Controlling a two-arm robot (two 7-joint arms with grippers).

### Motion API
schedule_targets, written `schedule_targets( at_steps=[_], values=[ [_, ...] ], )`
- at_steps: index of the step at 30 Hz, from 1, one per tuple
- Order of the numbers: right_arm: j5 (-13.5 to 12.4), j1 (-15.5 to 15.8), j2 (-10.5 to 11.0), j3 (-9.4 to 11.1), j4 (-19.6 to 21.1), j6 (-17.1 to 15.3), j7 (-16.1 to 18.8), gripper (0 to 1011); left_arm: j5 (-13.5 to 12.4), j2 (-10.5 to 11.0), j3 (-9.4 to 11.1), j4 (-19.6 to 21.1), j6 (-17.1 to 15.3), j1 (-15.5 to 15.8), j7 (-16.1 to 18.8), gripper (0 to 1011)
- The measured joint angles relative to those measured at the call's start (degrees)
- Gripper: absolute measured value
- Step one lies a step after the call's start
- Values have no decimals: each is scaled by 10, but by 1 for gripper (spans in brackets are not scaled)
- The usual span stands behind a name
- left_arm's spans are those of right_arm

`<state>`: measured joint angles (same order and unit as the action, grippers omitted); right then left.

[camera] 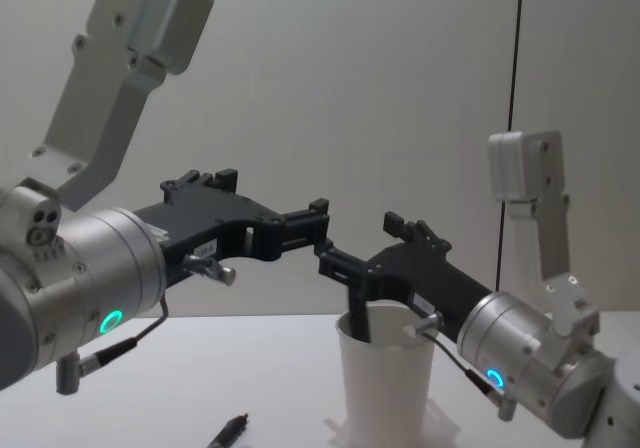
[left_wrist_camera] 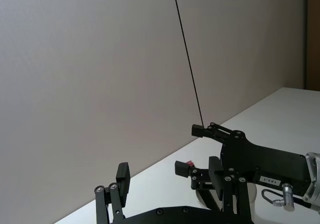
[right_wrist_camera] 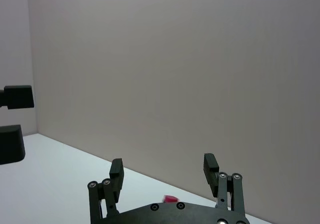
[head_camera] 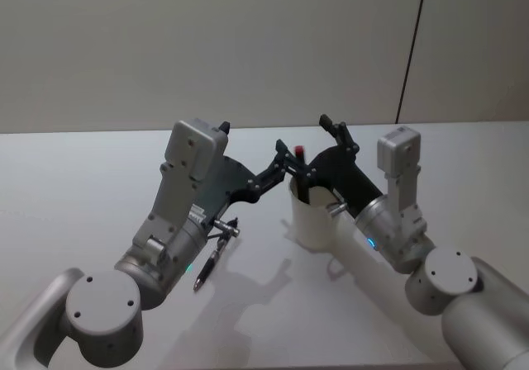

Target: Place the pen into the pen holder.

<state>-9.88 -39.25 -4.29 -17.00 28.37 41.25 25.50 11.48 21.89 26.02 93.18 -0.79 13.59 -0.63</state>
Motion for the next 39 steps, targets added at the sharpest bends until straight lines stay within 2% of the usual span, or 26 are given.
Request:
schedule_targets(
  at_steps=[10, 16, 19, 25, 39],
  values=[
    [-15, 59, 19, 5, 126, -72, -22, 1002, 0, 0, 0, 0, 0, 0, 0, 1000],
    [-24, 103, 34, 10, 224, -144, -61, 1002, 0, 0, 0, 0, 0, 0, 0, 1000],
    [-26, 118, 40, 12, 257, -168, -76, 1002, 0, 0, 0, 0, 0, 0, 0, 1000],
    [-35, 159, 57, 20, 349, -240, -123, 1001, 0, 0, 0, 0, 0, 0, 0, 1000],
    [-50, 237, 92, 34, 497, -343, -187, 1001, 0, 0, 0, 0, 0, 0, 0, 1000]
  ],
)
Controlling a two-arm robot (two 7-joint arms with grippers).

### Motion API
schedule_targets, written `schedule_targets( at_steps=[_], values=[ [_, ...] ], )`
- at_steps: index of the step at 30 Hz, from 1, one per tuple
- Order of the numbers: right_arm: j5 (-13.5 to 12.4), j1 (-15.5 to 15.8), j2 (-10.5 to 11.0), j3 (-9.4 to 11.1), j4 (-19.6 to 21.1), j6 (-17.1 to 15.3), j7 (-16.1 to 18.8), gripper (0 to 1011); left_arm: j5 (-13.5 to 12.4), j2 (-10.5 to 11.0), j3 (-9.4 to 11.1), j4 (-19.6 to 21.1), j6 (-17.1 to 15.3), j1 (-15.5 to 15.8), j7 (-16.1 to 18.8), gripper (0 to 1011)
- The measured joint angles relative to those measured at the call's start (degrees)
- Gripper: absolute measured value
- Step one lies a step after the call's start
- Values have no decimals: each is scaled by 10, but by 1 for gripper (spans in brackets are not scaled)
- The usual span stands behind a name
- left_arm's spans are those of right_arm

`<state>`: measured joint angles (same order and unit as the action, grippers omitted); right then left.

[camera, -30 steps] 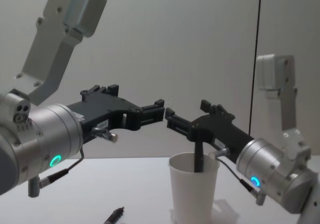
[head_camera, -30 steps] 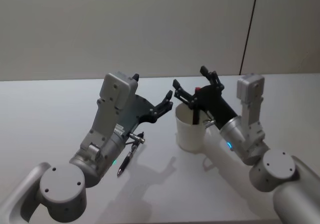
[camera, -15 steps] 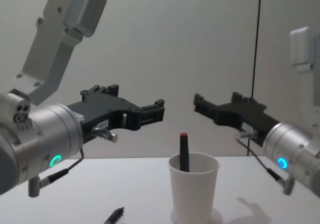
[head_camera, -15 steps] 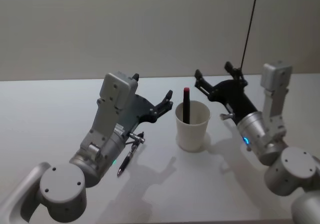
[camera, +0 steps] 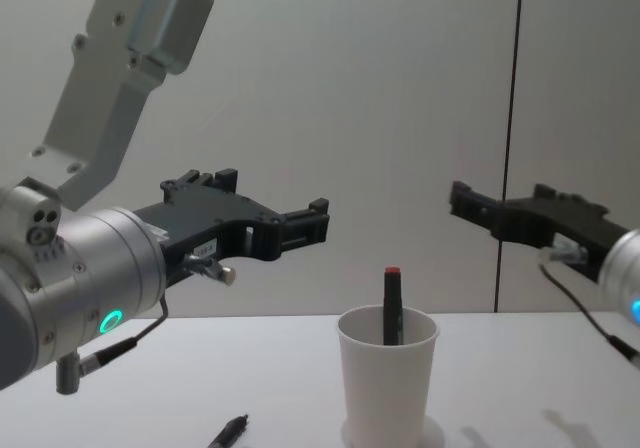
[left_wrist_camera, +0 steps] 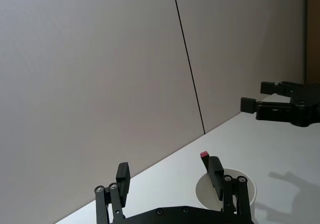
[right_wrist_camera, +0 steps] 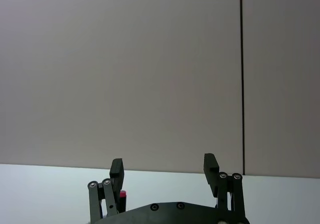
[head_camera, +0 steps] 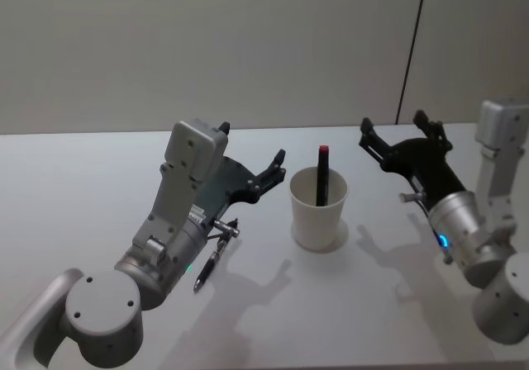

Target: Place the pen into the pen holder.

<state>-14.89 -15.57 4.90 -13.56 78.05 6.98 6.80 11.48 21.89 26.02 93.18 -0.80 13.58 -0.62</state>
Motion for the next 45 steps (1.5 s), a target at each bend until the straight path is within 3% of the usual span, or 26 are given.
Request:
schedule_targets(
  at_steps=[19, 34, 45],
  values=[
    [-9, 83, 43, 18, 107, -67, -44, 1002, 0, 0, 0, 0, 0, 0, 0, 1000],
    [-11, 107, 55, 24, 133, -82, -55, 1002, 1, 1, -1, 0, -2, -1, 0, 1000],
    [-12, 113, 58, 25, 139, -86, -57, 1002, 37, 9, -12, 1, -34, -5, -11, 999]
  ],
)
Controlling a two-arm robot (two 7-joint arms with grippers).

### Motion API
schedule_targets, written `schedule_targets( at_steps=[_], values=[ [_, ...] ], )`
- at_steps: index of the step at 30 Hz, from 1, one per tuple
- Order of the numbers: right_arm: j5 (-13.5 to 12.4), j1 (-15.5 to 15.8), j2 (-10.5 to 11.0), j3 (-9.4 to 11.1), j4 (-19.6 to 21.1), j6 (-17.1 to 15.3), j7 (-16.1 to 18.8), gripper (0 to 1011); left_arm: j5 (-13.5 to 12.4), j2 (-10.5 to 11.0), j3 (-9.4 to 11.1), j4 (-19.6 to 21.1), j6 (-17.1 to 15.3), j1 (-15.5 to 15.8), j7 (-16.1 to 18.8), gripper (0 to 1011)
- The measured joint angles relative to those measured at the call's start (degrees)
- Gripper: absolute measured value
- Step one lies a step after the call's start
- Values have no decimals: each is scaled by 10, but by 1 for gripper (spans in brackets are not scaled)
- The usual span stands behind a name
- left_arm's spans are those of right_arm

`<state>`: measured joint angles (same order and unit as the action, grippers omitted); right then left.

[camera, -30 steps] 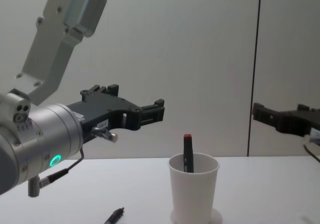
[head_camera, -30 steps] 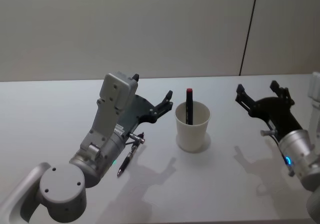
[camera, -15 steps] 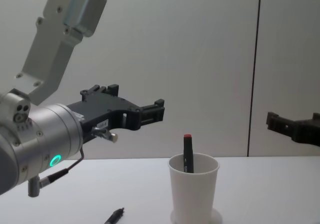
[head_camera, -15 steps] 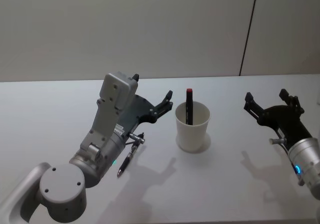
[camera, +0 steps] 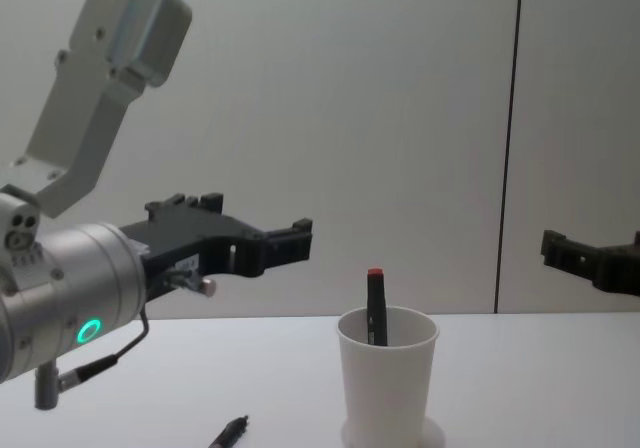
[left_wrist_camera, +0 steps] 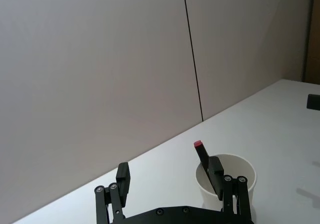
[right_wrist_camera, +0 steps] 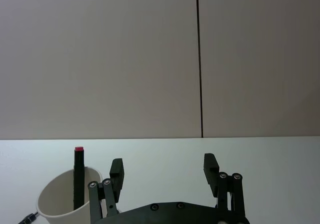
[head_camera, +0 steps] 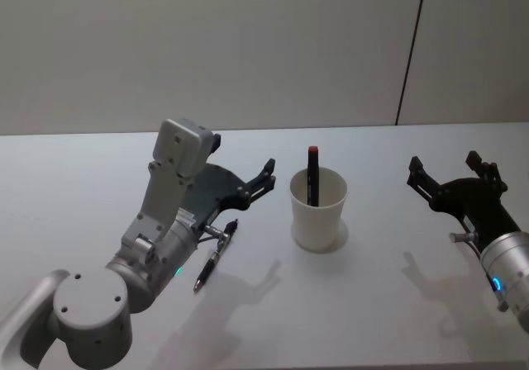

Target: Place the pen into the pen holder.

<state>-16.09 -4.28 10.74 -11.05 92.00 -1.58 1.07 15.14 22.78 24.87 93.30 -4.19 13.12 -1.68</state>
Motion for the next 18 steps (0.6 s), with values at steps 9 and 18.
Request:
schedule_targets(
  at_steps=[9, 18],
  values=[
    [0, 2, 1, 1, 3, -1, -1, 1002, 44, 3, -11, -15, -38, 0, -9, 1000],
    [0, 3, 2, 1, 4, -2, -2, 1002, 80, 0, -19, -37, -69, 5, -10, 1000]
  ],
)
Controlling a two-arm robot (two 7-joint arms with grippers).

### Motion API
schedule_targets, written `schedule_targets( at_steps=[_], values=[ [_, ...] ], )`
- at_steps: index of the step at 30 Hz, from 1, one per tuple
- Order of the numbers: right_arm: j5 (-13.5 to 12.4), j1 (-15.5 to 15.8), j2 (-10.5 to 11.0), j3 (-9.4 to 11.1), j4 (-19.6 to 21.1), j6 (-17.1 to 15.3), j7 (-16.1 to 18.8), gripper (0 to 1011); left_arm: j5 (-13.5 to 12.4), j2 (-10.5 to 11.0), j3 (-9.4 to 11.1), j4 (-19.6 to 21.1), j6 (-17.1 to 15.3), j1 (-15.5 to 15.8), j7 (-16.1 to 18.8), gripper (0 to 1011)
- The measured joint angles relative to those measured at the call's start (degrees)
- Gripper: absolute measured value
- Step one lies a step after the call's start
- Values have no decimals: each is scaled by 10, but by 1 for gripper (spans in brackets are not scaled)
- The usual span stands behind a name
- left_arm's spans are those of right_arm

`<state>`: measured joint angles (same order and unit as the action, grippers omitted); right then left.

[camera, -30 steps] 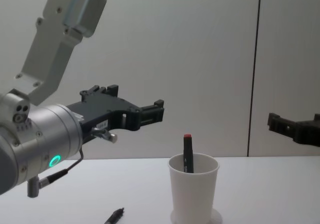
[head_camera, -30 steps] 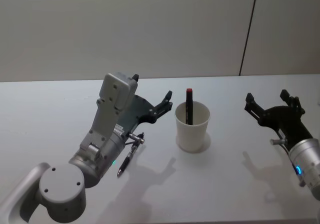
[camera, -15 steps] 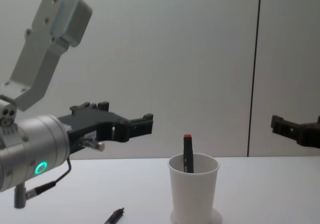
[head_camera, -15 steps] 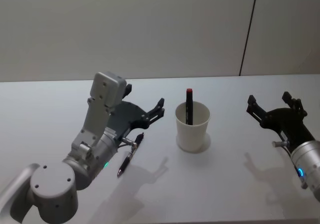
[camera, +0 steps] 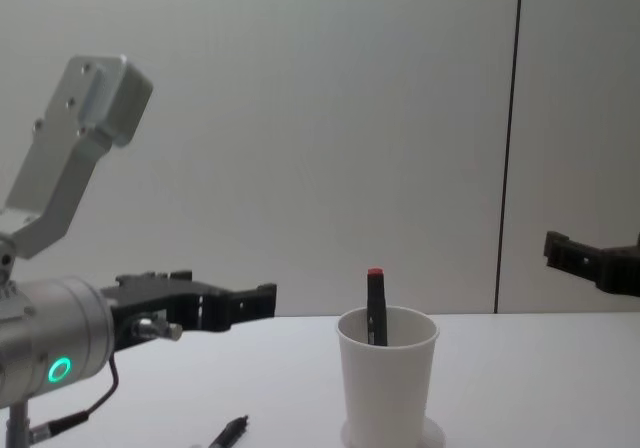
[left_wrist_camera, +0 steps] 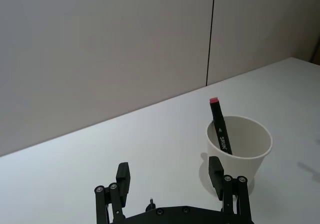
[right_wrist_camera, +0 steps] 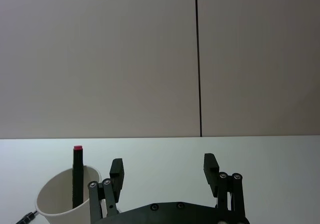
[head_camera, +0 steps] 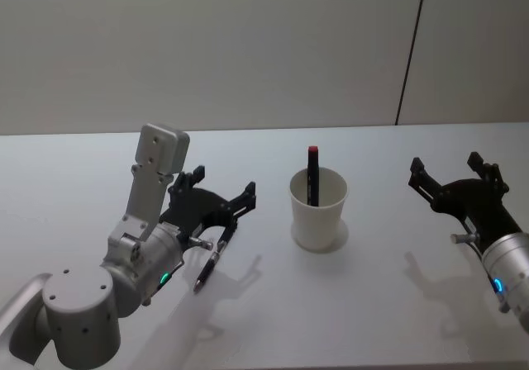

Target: Place the pen into the pen holder.

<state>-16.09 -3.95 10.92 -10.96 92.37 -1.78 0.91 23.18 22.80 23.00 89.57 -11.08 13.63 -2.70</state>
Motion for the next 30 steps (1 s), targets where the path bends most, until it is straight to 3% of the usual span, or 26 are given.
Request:
schedule_targets(
  at_steps=[4, 12, 20, 30],
  values=[
    [0, 0, 0, 0, 0, 0, 0, 1002, 23, -3, -4, -17, -22, 4, 0, 1000],
    [0, 1, 1, 0, 1, -1, 0, 1002, 44, -7, -10, -41, -51, 8, 2, 1000],
    [0, 1, 1, 0, 1, -1, 0, 1002, 45, -8, -10, -54, -81, 11, 5, 1000],
    [0, 1, 1, 0, 1, 0, 0, 1002, 26, -11, -6, -68, -125, 11, 13, 1000]
  ],
)
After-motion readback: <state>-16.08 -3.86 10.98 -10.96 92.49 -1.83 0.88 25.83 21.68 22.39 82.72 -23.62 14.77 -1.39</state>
